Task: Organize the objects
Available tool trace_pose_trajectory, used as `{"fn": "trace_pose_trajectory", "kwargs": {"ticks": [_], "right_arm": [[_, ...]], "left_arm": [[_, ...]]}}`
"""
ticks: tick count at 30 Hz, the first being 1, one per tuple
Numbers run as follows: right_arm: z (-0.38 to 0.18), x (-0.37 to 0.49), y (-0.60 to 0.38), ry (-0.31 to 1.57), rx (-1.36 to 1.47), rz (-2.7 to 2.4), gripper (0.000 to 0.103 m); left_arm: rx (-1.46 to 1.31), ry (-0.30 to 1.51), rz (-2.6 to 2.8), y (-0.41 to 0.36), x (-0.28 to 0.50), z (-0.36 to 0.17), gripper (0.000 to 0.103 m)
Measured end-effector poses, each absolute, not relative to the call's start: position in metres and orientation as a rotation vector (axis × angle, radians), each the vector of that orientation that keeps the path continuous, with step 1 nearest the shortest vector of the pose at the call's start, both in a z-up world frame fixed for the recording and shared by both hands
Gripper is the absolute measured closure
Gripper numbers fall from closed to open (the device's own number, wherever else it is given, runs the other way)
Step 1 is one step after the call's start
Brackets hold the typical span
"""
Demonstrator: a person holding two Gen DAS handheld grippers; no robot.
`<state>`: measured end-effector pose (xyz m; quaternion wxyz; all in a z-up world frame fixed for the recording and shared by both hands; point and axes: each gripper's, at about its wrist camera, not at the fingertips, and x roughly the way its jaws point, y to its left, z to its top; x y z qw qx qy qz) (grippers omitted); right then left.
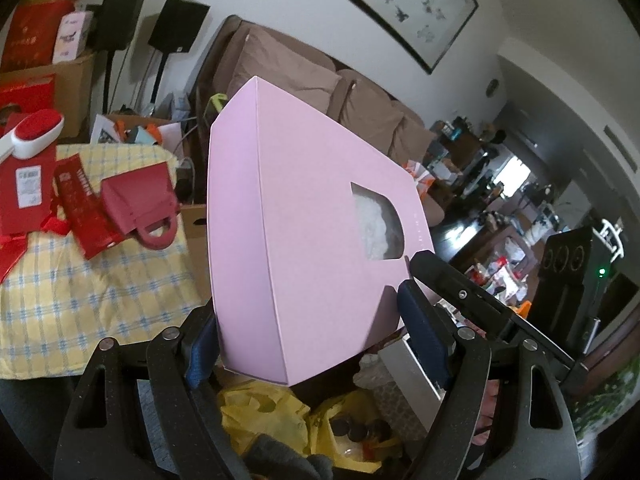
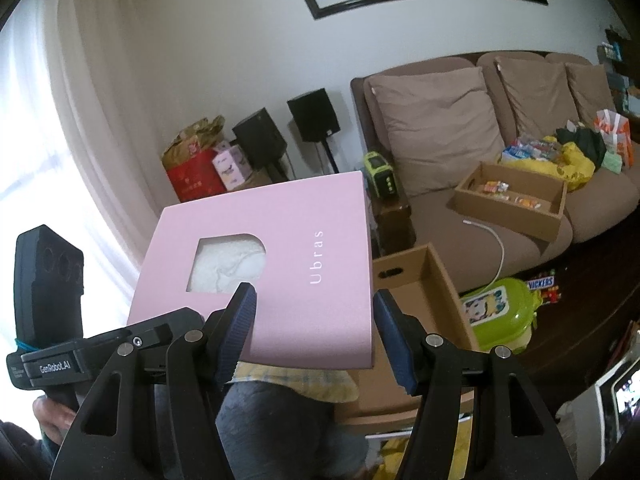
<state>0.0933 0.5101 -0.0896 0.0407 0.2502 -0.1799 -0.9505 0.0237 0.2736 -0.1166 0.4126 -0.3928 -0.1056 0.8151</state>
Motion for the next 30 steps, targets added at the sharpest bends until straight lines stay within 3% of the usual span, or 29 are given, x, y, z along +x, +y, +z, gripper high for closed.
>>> {"fn": "trace_pose_trajectory", "kwargs": {"ticks": [30], "right_arm": [[-0.083,0.090,0.551,-0.605,0.721,-2.970,0.040]], "left_arm": [[-0.923,-0.194,2.016,0.322,0.013,-0.106,0.024]]}}
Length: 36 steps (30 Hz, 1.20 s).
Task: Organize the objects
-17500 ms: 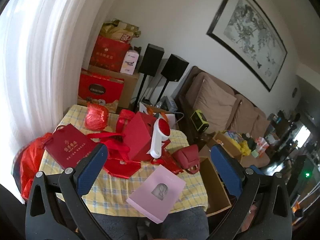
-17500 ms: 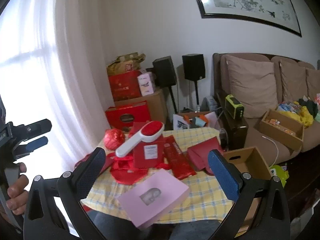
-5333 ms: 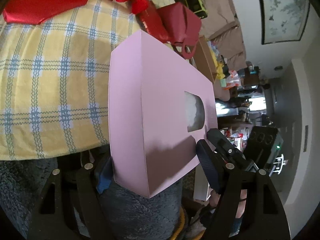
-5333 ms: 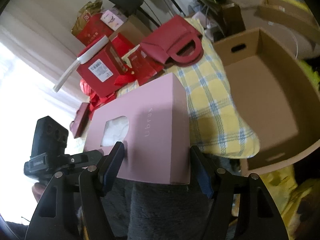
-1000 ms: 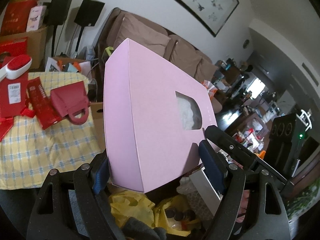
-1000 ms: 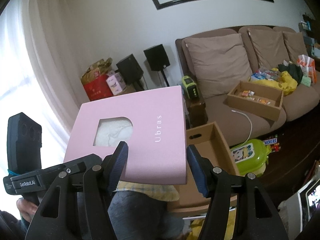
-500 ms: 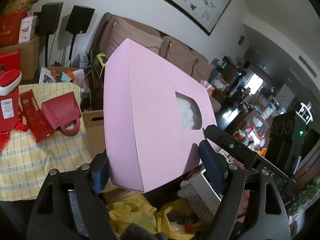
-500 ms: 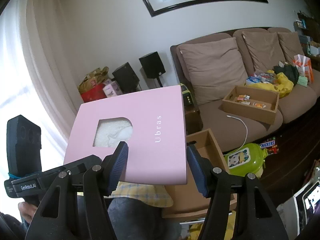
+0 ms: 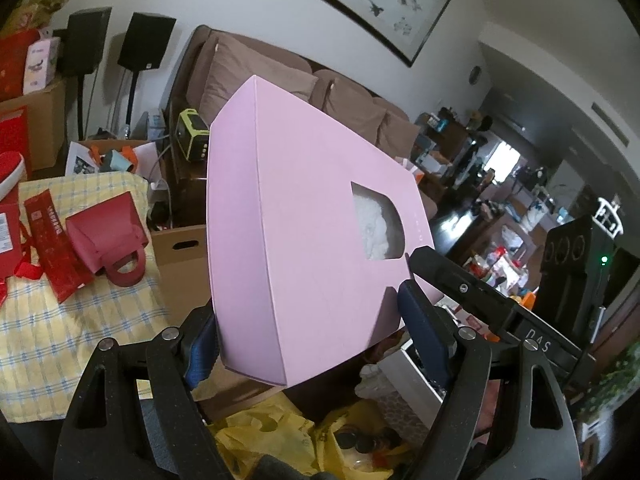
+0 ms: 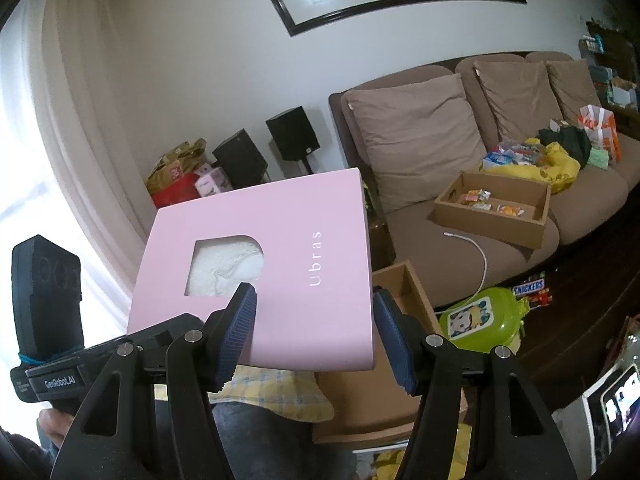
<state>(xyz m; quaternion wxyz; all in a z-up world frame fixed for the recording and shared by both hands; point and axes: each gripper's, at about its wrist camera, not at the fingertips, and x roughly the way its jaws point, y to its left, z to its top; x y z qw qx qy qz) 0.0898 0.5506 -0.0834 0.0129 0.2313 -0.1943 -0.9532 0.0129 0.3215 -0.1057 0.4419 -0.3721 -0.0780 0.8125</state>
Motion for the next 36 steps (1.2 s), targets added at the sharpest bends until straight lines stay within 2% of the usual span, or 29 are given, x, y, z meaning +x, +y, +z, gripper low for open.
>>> {"fn": "trace_pose_trajectory", "kwargs": {"ticks": [36], "right_arm": [[-0.126,0.053,0.565,-0.654,0.876,-2.936,0.040]], "left_arm": [[-1.049,-0.252,2.004,0.331,-0.020,-0.155,0.022]]}}
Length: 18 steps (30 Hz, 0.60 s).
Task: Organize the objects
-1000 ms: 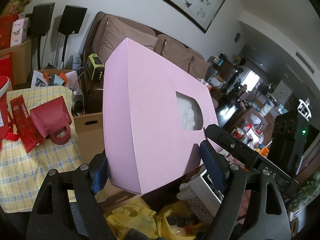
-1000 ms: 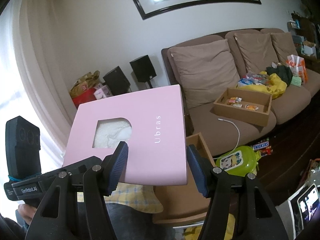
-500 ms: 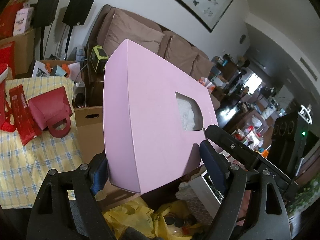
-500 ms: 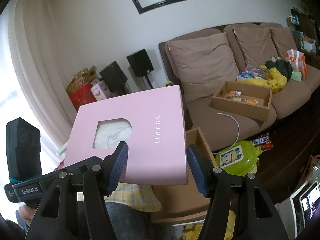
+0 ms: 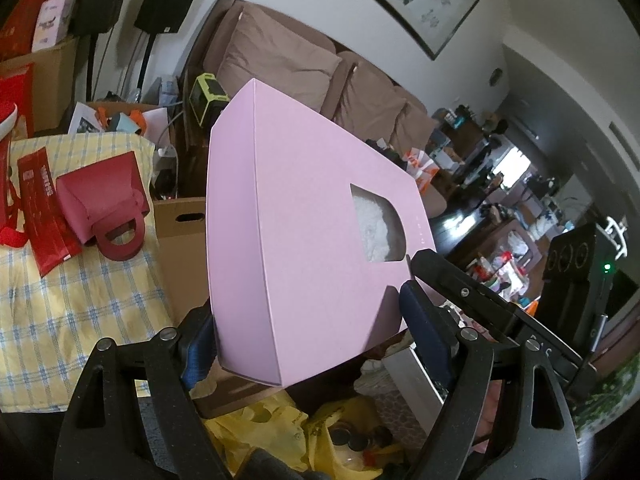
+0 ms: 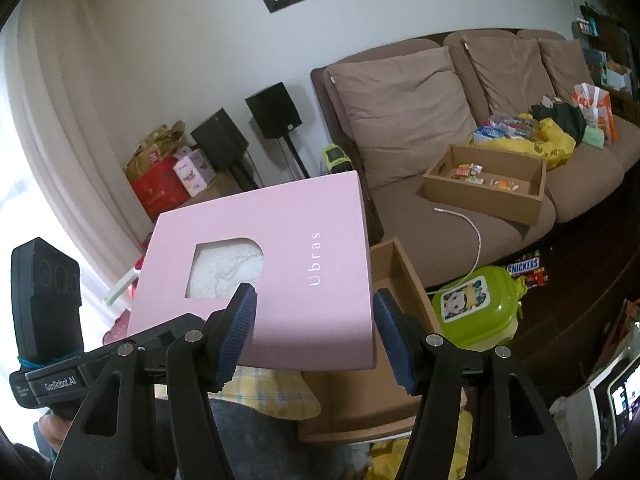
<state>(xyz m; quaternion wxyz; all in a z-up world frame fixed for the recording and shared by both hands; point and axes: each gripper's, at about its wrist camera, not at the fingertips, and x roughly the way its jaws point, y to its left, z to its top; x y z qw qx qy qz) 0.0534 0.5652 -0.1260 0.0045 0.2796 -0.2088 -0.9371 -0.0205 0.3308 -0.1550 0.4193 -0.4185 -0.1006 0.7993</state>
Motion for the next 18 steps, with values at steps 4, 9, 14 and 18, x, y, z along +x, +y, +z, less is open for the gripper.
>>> {"fn": "trace_pose_trajectory", "kwargs": {"ticks": [4,9,14,18], "right_arm": [[-0.130,0.048,0.564,-0.643,0.900,-2.930,0.040],[-0.139,0.041,0.562,-0.655,0.923,-2.916,0.040],[-0.144,0.036,0.558,-0.643,0.944,-2.910,0.040],[-0.148,0.033,0.555,-0.642,0.952,-2.897,0.040]], "left_arm": [[-1.076,-0.274,2.000,0.328,-0.024,-0.161,0.022],[-1.101,-0.278,2.006,0.326,-0.031,-0.168,0.022],[-1.124,-0.289,1.995,0.322,-0.038,-0.176,0.022],[-1.139,-0.291,1.997,0.319,-0.041,-0.180,0.022]]}}
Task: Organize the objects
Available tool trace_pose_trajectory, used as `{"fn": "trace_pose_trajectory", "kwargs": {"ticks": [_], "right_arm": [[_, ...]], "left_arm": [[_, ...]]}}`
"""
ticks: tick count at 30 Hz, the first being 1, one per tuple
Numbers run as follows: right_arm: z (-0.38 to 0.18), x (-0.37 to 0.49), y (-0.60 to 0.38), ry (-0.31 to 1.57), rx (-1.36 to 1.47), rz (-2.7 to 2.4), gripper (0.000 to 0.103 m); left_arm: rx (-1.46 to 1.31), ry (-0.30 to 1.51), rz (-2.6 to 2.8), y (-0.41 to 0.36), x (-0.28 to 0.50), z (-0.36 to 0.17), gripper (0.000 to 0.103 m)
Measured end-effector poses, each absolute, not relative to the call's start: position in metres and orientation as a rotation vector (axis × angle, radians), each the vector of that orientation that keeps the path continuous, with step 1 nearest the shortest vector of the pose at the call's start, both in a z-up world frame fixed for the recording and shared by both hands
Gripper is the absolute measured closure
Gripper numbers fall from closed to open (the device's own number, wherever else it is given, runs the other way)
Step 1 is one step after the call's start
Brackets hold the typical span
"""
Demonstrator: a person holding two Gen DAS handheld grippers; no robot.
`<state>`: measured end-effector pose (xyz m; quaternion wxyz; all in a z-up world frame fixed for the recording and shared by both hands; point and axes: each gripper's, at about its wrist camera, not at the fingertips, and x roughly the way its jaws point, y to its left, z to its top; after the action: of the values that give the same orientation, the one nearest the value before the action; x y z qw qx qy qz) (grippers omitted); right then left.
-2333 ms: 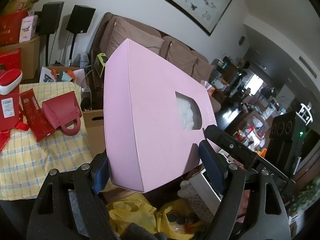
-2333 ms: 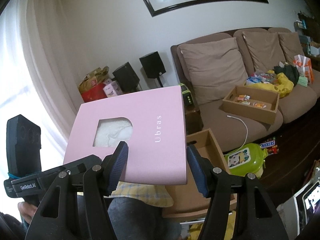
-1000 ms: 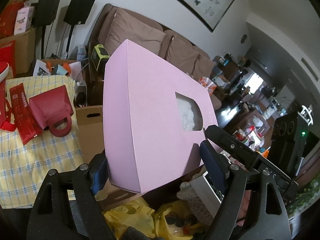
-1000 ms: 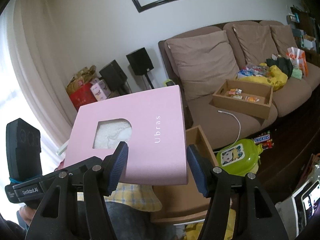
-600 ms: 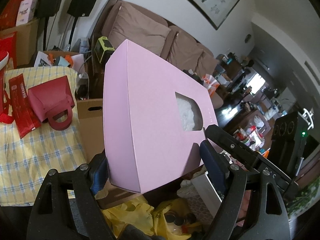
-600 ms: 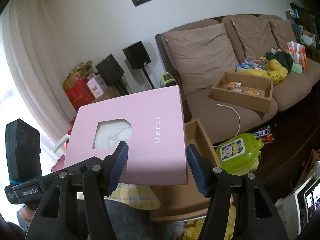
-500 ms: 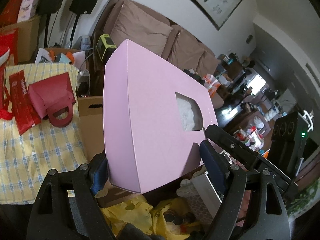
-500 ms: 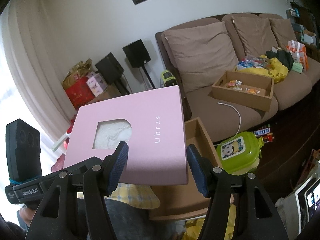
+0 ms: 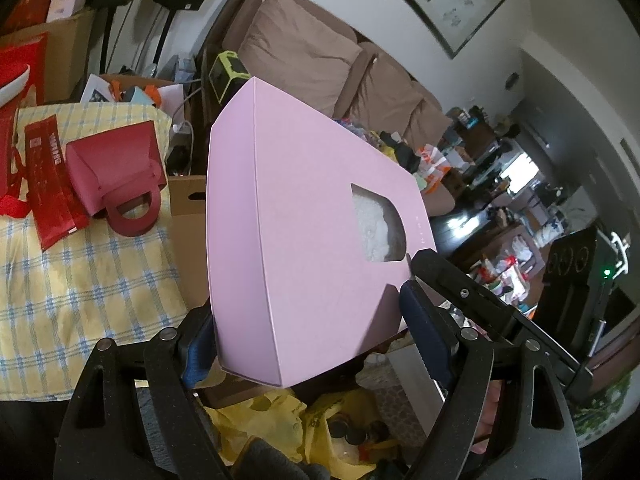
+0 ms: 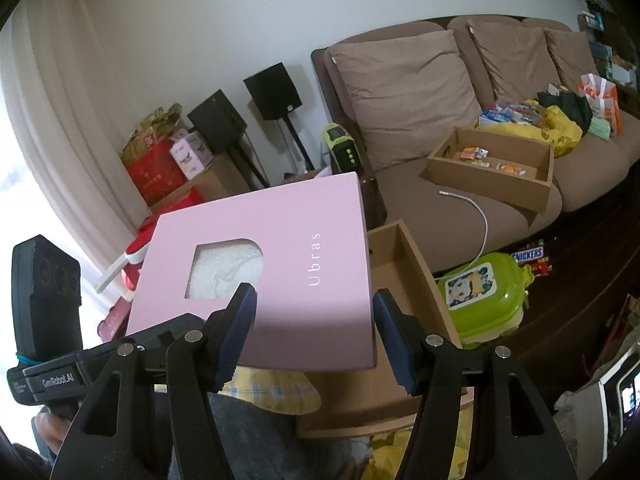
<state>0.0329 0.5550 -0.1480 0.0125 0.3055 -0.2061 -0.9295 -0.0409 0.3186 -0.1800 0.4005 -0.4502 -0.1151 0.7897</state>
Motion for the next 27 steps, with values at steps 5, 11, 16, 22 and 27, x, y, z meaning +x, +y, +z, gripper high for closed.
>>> {"fn": "trace_pose_trajectory", "kwargs": {"ticks": [5,11,16,22,27], "right_arm": [[-0.155,0.030,0.552,-0.651,0.971,-2.879,0.040],[-0.159,0.028,0.551,-0.658,0.981,-2.868,0.040],[-0.162,0.026,0.551,-0.657,0.994,-2.864,0.040],[-0.165,0.024,0.550,-0.655,1.011,-2.861,0.040],[-0.170,0.020,0.547,-0.653,1.035,-2.857,0.040]], "left_arm": [[-1.158,-0.291,2.004,0.315,-0.043,-0.186,0.022],[-1.172,-0.291,2.007,0.313,-0.045,-0.190,0.022],[-1.181,-0.296,2.003,0.313,-0.046,-0.193,0.022],[-1.198,-0.306,1.995,0.312,-0.048,-0.200,0.022],[-1.221,-0.318,1.986,0.311,-0.052,-0.207,0.022]]}}
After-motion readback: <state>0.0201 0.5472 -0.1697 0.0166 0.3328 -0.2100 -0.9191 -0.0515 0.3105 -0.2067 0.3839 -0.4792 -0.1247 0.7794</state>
